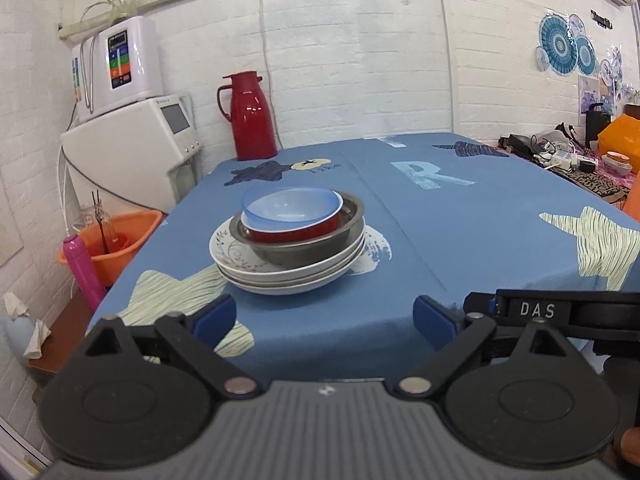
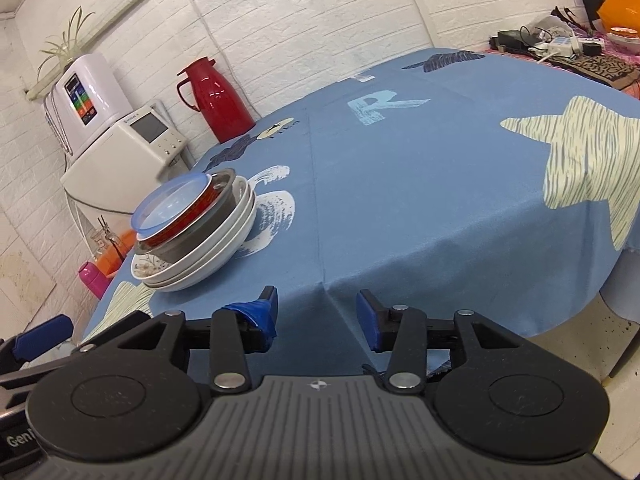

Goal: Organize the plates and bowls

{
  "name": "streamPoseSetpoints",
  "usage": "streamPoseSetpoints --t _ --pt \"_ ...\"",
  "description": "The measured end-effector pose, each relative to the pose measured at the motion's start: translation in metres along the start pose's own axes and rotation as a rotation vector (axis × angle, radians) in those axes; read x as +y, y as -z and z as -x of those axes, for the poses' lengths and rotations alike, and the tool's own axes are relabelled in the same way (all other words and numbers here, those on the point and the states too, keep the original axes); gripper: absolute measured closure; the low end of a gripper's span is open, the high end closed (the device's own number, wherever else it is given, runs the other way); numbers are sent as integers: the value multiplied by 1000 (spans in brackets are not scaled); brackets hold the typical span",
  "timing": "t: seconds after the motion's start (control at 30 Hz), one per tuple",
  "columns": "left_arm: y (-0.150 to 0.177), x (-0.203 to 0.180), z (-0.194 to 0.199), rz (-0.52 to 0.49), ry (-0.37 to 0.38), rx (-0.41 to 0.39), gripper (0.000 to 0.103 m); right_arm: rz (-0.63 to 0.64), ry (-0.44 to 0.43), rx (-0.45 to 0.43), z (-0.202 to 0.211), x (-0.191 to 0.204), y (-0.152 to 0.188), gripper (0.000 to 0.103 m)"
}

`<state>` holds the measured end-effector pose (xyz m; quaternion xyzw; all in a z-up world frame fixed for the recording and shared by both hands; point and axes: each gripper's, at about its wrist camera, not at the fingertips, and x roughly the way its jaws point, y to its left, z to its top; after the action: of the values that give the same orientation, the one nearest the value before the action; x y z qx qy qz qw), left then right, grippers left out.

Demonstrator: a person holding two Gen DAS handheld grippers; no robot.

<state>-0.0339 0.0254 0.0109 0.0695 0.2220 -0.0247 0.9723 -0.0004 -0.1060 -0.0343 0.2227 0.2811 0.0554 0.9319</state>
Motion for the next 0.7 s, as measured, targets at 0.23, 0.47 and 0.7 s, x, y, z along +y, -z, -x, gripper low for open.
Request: streamPoseSetpoints --t 0.23,0.47,0.7 --pt "4 6 -3 26 13 22 9 70 58 -41 6 13 3 74" --pt "6 9 -3 47 -3 37 9 140 112 -97 14 23 5 72" --pt "6 7 -2 42 4 27 9 133 108 -94 15 20 5 71"
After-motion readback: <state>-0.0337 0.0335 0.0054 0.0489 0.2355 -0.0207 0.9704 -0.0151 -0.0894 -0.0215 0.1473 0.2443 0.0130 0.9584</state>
